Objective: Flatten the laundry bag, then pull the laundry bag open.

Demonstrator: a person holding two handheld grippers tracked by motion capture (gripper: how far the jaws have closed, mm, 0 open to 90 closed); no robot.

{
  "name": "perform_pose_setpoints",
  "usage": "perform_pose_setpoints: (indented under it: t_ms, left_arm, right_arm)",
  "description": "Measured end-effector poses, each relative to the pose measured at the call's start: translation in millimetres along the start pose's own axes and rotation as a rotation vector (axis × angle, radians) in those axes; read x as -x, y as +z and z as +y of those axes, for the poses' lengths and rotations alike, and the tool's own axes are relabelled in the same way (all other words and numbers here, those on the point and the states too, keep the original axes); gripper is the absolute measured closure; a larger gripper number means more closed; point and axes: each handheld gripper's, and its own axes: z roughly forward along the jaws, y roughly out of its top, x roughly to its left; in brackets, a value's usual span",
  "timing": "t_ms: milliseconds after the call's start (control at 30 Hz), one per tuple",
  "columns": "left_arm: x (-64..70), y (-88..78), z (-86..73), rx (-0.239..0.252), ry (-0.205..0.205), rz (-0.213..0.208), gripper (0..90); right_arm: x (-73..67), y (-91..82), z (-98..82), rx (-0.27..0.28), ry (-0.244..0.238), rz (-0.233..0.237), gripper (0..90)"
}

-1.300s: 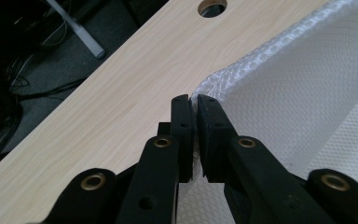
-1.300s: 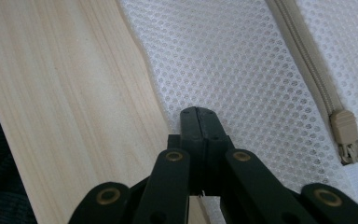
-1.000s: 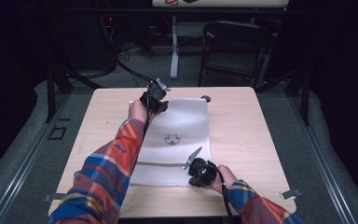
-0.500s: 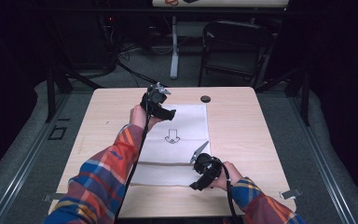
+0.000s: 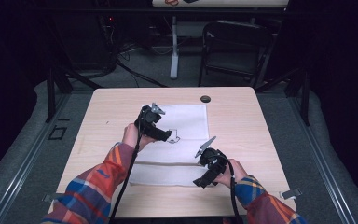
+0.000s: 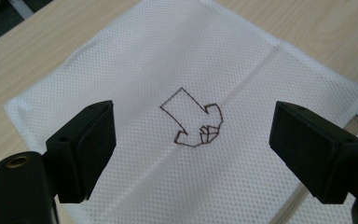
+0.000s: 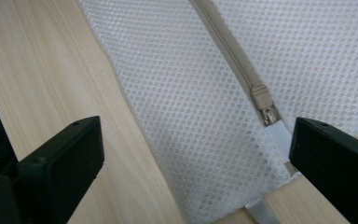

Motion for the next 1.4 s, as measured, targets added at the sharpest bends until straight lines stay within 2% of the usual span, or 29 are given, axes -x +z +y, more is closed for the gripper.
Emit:
perform_pose_setpoints:
  t_ms: [67, 133, 200, 500, 533, 633, 767, 967, 1067, 1200, 1333, 1400]
  left_arm:
    - [2.2, 0.5, -6.4, -0.002, 0.0, -0.018, 14.7]
    - [3.4, 0.7, -12.5, -0.007, 0.0, -0.036, 14.6]
    - [5.1, 1.2, -18.4, -0.006, 0.0, -0.041, 14.5]
    - [15.7, -0.4, -32.6, -0.017, 0.006, -0.082, 13.2]
    - [17.3, -0.6, -33.7, -0.022, 0.016, -0.082, 13.2]
    - [21.7, -1.4, -35.6, -0.021, 0.023, -0.091, 13.0]
    - [26.2, -1.3, -35.8, -0.021, 0.028, -0.123, 13.0]
    - [36.8, 5.1, -36.5, -0.021, 0.046, -0.131, 11.2]
    - [41.9, 8.8, -35.9, -0.022, 0.058, -0.145, 11.4]
    - [48.6, 16.2, -35.5, -0.031, 0.085, -0.172, 12.3]
    - [52.7, 22.9, -34.8, -0.031, 0.091, -0.193, 14.4]
    - [54.8, 25.8, -33.9, -0.025, 0.099, -0.201, 15.1]
  right_arm:
    - [1.3, -1.9, -1.4, 0.017, 0.005, 0.002, 0.0]
    - [3.4, -4.1, -2.9, 0.028, 0.009, -0.015, 0.0]
    - [5.5, -5.0, -4.8, 0.054, 0.028, -0.017, 0.0]
    - [13.7, -14.6, -11.2, 0.071, 0.05, -0.054, 0.0]
    - [14.5, -15.3, -12.0, 0.085, 0.065, -0.056, 0.0]
    - [18.3, -17.6, -12.4, 0.083, 0.069, -0.068, 0.0]
    - [21.6, -17.6, -13.3, 0.084, 0.082, -0.073, 0.0]
    - [25.5, -17.7, -14.7, 0.079, 0.089, -0.094, 0.0]
    - [27.0, -18.1, -15.6, 0.091, 0.107, -0.109, 0.2]
    - [29.7, -17.3, -15.3, 0.103, 0.123, -0.131, 5.2]
    - [31.4, -17.3, -15.0, 0.114, 0.131, -0.139, 16.7]
    - [32.6, -16.1, -14.9, 0.104, 0.137, -0.148, 28.2]
